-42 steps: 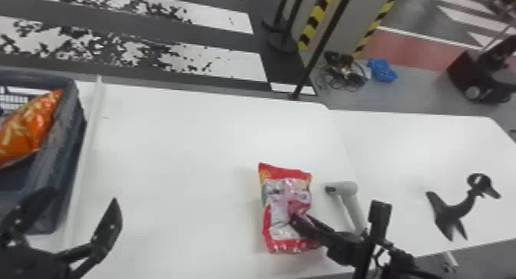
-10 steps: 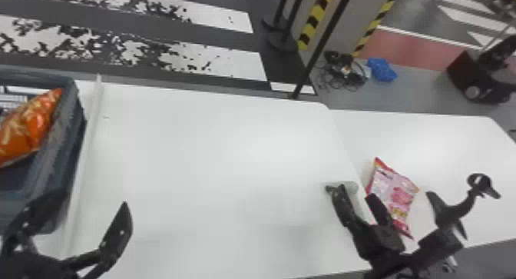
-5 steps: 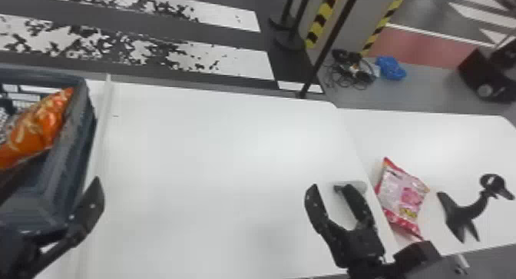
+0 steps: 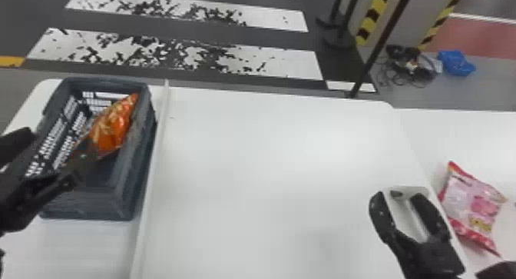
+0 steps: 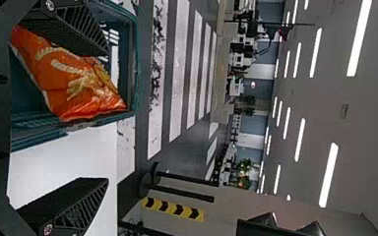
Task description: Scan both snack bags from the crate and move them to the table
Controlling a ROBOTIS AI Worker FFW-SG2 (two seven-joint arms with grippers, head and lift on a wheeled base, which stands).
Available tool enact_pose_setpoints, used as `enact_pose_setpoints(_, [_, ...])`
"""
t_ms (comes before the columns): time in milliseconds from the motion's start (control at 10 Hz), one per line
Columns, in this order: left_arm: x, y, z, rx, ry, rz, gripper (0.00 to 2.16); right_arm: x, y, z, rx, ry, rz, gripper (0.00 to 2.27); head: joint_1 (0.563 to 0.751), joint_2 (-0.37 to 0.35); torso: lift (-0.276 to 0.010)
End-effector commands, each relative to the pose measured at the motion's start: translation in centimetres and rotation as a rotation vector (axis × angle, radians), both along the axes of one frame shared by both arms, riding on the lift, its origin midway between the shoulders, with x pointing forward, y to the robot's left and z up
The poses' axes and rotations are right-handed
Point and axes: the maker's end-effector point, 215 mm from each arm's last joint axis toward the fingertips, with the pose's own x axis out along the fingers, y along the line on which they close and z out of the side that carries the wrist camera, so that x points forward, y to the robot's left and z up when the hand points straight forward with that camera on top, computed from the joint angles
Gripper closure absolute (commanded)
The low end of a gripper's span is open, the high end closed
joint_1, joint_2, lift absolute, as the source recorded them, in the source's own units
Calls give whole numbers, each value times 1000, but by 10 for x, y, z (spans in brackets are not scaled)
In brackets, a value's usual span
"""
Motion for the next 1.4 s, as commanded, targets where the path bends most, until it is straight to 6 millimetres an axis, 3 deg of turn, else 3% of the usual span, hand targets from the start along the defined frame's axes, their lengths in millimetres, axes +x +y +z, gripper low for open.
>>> enact_pose_setpoints(0, [9,24,-7,-41,71,0,83,2,5,1,-4,4,20,161,695,-96,-87])
enact_pose_setpoints(100, [17,23,-6,-61,92,-52,83,-4,4,-3,-7,15,19,161,695,-81,-87])
enact_pose_setpoints(300, [39,40,-12,-81,138,-114,80,-14,5,-7,-11,31,24,161,695,-59,-87])
enact_pose_setpoints(500, [54,54,-33,-86,211,-176,80,-22,10,-14,-10,48,30,161,695,-35,-87])
enact_pose_setpoints(600, [61,52,-46,-105,239,-214,80,-27,10,-18,-12,58,29,161,695,-15,-87])
enact_pose_setpoints(700, [68,46,-63,-84,267,-246,80,-33,8,-15,-23,43,25,161,695,-5,-87])
enact_pose_setpoints(1300, [118,-12,-89,8,291,-297,80,-48,-14,-7,-53,-17,-11,157,695,-88,-87])
